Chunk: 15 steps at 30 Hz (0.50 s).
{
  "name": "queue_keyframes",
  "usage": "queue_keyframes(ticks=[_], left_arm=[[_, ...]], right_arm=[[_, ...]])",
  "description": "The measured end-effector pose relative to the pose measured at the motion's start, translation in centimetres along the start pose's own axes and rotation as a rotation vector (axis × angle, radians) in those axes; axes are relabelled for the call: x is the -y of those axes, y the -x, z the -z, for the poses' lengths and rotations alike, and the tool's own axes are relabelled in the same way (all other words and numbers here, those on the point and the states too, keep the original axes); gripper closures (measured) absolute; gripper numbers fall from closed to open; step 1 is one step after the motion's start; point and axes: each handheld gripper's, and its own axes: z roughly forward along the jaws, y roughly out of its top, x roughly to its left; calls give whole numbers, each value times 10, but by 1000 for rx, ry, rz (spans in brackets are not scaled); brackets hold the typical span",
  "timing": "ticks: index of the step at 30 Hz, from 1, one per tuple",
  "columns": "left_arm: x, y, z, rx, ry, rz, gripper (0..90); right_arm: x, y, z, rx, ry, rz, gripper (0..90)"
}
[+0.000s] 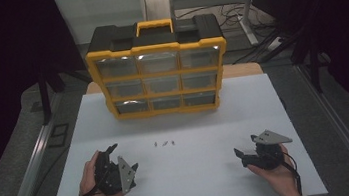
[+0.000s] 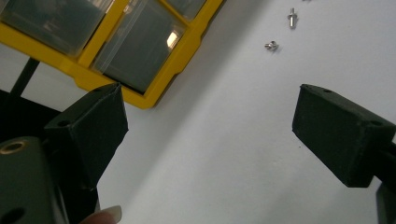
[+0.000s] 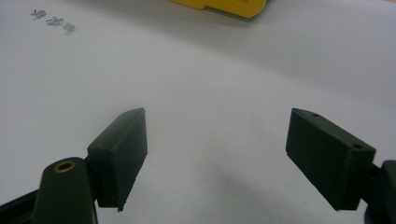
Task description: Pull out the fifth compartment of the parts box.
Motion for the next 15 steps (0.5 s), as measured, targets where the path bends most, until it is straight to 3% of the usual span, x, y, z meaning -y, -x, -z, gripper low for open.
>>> queue_keyframes(ticks=[15], left_arm=[[-5,7,-2,-6,14,-41,111]], right_arm=[[0,1,-1,5,-3,-1,214]])
